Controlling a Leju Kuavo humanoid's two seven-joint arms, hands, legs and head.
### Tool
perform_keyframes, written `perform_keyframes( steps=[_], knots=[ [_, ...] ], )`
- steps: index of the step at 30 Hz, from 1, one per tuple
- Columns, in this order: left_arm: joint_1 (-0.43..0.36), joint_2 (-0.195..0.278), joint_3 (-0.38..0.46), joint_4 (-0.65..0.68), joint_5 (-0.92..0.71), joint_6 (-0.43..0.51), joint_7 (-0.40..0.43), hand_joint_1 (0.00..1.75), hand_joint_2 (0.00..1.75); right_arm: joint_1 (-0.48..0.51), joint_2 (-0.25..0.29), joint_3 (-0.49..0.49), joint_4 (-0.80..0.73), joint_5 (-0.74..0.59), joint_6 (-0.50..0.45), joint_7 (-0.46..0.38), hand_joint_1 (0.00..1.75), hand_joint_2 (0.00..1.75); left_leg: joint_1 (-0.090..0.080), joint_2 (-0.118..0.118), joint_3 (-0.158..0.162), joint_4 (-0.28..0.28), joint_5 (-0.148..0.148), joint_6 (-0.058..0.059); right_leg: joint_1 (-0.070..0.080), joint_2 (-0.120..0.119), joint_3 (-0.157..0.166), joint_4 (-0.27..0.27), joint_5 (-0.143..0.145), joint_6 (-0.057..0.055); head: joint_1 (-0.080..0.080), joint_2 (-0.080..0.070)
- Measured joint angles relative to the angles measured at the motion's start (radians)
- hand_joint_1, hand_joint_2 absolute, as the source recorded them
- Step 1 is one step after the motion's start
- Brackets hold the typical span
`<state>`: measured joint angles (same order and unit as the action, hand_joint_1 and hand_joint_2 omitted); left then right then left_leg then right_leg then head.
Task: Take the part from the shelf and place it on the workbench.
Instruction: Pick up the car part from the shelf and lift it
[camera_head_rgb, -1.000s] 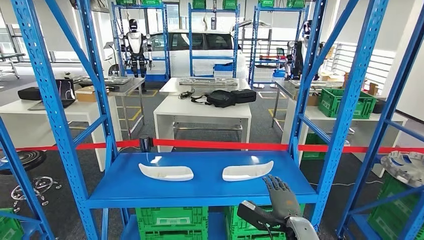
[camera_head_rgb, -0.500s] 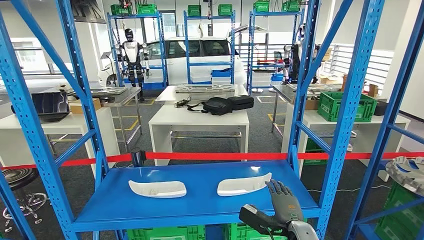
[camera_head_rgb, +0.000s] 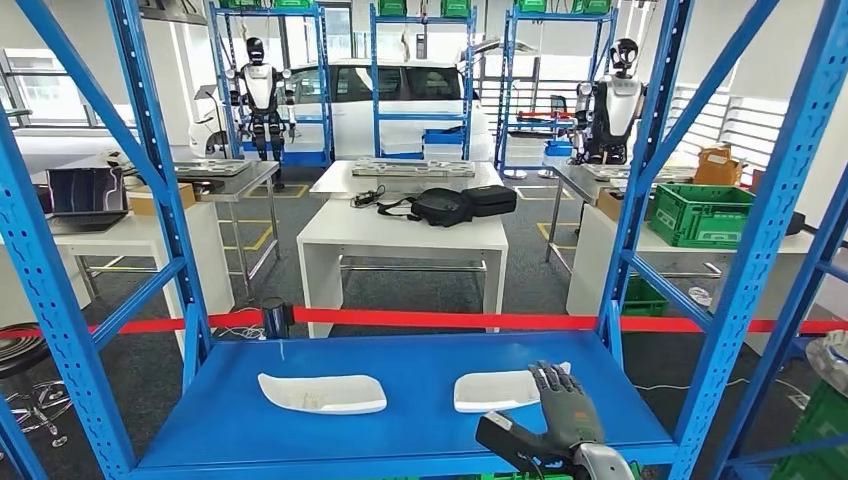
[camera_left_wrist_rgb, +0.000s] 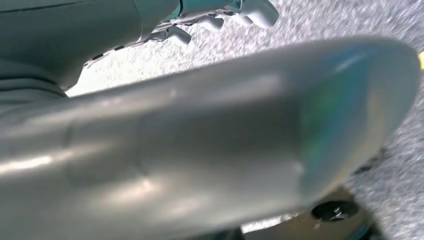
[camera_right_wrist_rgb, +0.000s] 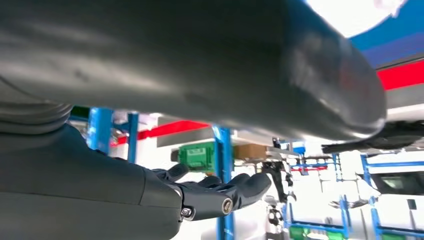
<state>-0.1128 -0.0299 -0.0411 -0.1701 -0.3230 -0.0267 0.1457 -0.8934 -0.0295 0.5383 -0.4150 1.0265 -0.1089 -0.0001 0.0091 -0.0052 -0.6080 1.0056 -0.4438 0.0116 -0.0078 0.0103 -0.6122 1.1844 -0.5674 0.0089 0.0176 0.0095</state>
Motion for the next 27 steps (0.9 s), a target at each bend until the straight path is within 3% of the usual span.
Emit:
perform_keyframes(
  steps=[2,3,4,5,6,8,9,10,12,13,15,17,18,19,20,21,23,25,27],
  knots=[
    [0.001,0.001,0.000,0.000,0.000,0.000,0.000,0.00,0.00,0.009,-0.003,0.000,0.001,0.000,0.002,0.000,0.00,0.00,-0.002,-0.002,0.023,0.000,-0.022,0.003,0.002,0.000,-0.091,0.110,-0.043,0.000,0.001,0.000],
    [0.003,0.001,0.000,0.000,0.000,0.000,0.001,0.00,0.00,0.013,-0.005,0.000,0.001,0.000,0.003,0.000,0.00,0.00,-0.004,-0.004,0.038,0.000,-0.034,0.003,0.002,-0.001,-0.120,0.123,-0.051,-0.001,0.001,0.000],
    [0.005,0.000,0.000,0.000,0.000,0.000,0.001,0.00,0.00,0.015,-0.006,0.000,0.001,0.000,0.003,0.000,0.00,0.00,-0.005,-0.005,0.055,0.000,-0.047,0.002,0.003,-0.001,-0.130,0.101,-0.036,-0.003,0.001,0.000],
    [0.006,0.001,0.000,0.000,0.000,0.000,0.001,0.00,0.00,0.016,-0.007,0.000,0.001,0.000,0.003,0.000,0.00,0.00,-0.007,-0.006,0.074,0.000,-0.061,0.001,0.004,-0.001,-0.126,0.049,0.003,-0.006,0.002,0.000],
    [0.006,0.000,0.000,0.000,0.000,0.000,0.001,0.00,0.00,0.016,-0.009,0.000,0.002,0.000,0.003,0.000,0.00,0.00,-0.008,-0.006,0.089,-0.001,-0.075,0.000,0.006,-0.002,-0.114,-0.021,0.066,-0.012,0.002,0.000],
    [0.003,0.000,0.000,0.001,0.000,0.000,0.001,0.00,0.00,0.016,-0.012,0.000,0.005,0.000,0.006,0.000,0.00,0.87,-0.011,-0.009,0.112,0.002,-0.102,-0.007,0.014,-0.004,-0.094,-0.129,0.159,-0.022,0.001,-0.001],
    [0.002,0.000,0.001,0.001,0.000,0.000,0.001,0.00,0.00,0.017,-0.013,0.000,0.006,0.000,0.008,0.001,0.00,1.31,-0.011,-0.011,0.120,0.003,-0.112,-0.012,0.017,-0.004,-0.089,-0.154,0.180,-0.026,0.001,-0.001],
    [0.001,0.000,0.001,0.001,0.000,0.000,0.001,0.00,0.00,0.017,-0.014,0.000,0.007,-0.001,0.009,0.001,0.00,1.75,-0.011,-0.012,0.129,0.003,-0.119,-0.017,0.020,-0.004,-0.086,-0.158,0.176,-0.028,0.001,-0.001],
    [0.001,0.000,0.001,0.000,0.000,-0.001,-0.001,0.00,0.00,0.015,-0.015,0.000,0.008,-0.001,0.008,0.000,0.00,1.75,-0.011,-0.011,0.134,0.014,-0.123,-0.026,0.015,-0.004,-0.068,-0.164,0.172,-0.036,0.001,0.000],
    [0.000,0.000,0.001,0.000,0.000,-0.004,-0.004,0.00,0.00,0.014,-0.015,0.000,0.008,-0.001,0.007,0.001,0.00,1.75,-0.011,-0.010,0.117,0.043,-0.123,-0.030,0.012,-0.004,-0.058,-0.167,0.168,-0.042,0.000,0.000],
    [-0.001,0.000,0.001,0.000,0.000,-0.009,-0.009,0.00,0.00,0.016,-0.015,0.000,0.008,-0.001,0.008,0.001,0.00,1.75,-0.008,-0.006,0.044,0.159,-0.145,-0.040,0.008,-0.003,-0.041,-0.171,0.156,-0.051,-0.002,0.000],
    [0.000,0.000,0.001,0.000,0.000,-0.010,-0.010,0.00,0.00,0.023,-0.014,0.000,0.008,0.000,0.011,0.002,0.00,1.75,-0.004,-0.004,-0.040,0.268,-0.190,-0.049,0.007,-0.003,-0.026,-0.171,0.140,-0.054,-0.002,0.000],
    [0.002,0.001,0.001,0.000,0.000,-0.010,-0.009,0.00,0.00,0.026,-0.014,0.000,0.008,0.000,0.012,0.002,0.00,1.75,-0.003,-0.003,-0.066,0.284,-0.194,-0.052,0.006,-0.002,-0.017,-0.170,0.132,-0.053,-0.003,0.000],
    [0.003,0.002,0.001,0.000,0.000,-0.010,-0.009,0.00,0.00,0.028,-0.013,0.000,0.008,0.000,0.013,0.002,0.00,1.75,-0.001,-0.003,-0.077,0.269,-0.174,-0.055,0.005,-0.001,-0.008,-0.169,0.123,-0.051,-0.003,0.000],
    [0.004,0.003,0.001,0.000,0.000,-0.010,-0.009,0.00,0.00,0.029,-0.013,0.000,0.008,0.000,0.014,0.002,0.00,1.75,0.000,-0.002,-0.071,0.220,-0.129,-0.057,0.002,-0.001,0.002,-0.167,0.114,-0.047,-0.003,0.000],
    [0.004,0.003,0.001,0.000,0.000,-0.010,-0.009,0.00,0.00,0.029,-0.012,0.000,0.008,0.000,0.014,0.002,0.00,1.75,0.001,-0.001,-0.056,0.150,-0.073,-0.059,0.000,0.000,0.012,-0.164,0.105,-0.043,-0.003,0.000],
    [0.002,0.003,0.001,0.001,0.000,-0.010,-0.009,0.00,0.00,0.029,-0.010,0.000,0.008,0.000,0.015,0.002,0.00,1.75,0.000,0.000,-0.026,0.044,-0.017,-0.055,-0.002,0.002,0.022,-0.158,0.090,-0.032,-0.004,0.000],
    [0.002,0.002,0.001,0.001,0.000,-0.009,-0.008,0.00,0.00,0.029,-0.009,0.000,0.009,-0.001,0.020,0.001,0.00,1.75,-0.002,0.000,-0.017,0.021,-0.012,-0.042,0.002,0.003,0.022,-0.155,0.083,-0.024,-0.003,0.000],
    [0.003,0.001,0.001,0.001,0.000,-0.007,-0.006,0.00,0.00,0.029,-0.008,0.000,0.009,-0.001,0.025,0.000,0.00,1.75,-0.001,-0.002,-0.015,0.019,0.000,-0.037,0.005,0.003,0.022,-0.156,0.083,-0.031,-0.001,0.000]
  ],
)
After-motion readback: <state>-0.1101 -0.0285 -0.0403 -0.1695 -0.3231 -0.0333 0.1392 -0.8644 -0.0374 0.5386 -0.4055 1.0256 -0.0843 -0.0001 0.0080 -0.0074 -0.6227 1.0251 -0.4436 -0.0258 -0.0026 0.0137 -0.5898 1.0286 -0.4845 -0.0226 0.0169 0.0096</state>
